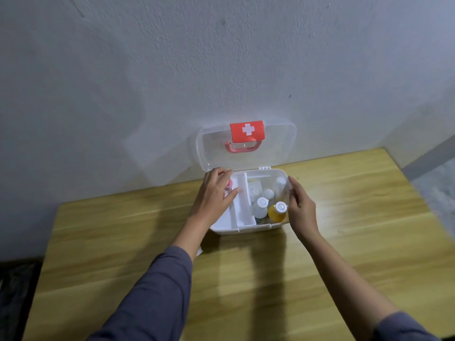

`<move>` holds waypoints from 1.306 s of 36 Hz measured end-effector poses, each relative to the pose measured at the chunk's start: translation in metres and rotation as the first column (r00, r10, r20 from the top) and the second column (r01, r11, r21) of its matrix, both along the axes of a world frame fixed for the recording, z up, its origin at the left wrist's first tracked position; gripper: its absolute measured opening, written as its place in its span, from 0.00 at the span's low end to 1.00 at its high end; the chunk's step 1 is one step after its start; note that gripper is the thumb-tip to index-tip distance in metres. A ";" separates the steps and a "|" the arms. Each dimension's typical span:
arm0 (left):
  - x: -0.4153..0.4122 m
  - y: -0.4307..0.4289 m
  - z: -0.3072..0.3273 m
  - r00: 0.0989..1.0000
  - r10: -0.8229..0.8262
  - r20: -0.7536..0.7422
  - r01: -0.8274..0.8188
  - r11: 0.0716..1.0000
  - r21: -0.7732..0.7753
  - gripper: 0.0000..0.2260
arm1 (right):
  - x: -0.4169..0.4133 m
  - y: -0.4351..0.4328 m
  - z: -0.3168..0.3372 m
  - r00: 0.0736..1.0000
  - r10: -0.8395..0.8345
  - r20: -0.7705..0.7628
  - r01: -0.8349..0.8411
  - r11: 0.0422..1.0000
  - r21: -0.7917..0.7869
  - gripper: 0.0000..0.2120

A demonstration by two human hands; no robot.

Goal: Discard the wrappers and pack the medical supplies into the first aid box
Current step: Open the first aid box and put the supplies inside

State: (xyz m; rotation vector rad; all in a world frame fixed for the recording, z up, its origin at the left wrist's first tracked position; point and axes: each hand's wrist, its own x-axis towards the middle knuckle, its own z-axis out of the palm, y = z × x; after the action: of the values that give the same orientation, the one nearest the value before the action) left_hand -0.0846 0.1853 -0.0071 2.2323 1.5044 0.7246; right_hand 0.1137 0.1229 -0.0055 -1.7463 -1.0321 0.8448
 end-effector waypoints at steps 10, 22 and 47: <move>-0.024 -0.022 0.002 0.998 0.045 -0.038 -0.044 0.999 0.030 0.13 | 0.001 0.000 0.002 1.000 0.013 0.007 -0.013 1.000 -0.016 0.19; -0.014 -0.019 0.006 0.990 0.137 0.024 -0.136 0.990 -0.036 0.14 | 0.004 0.000 -0.001 1.000 0.024 0.017 -0.023 0.999 -0.041 0.19; 0.016 0.000 0.010 0.926 0.307 0.219 -0.274 0.947 -0.168 0.09 | 0.003 0.001 -0.001 1.000 0.020 -0.012 -0.021 0.999 -0.031 0.19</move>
State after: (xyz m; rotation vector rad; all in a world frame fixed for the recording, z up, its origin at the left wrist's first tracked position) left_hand -0.0685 0.1855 0.0033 1.7670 1.7214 0.9161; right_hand 0.1164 0.1235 -0.0064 -1.7574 -1.0361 0.8870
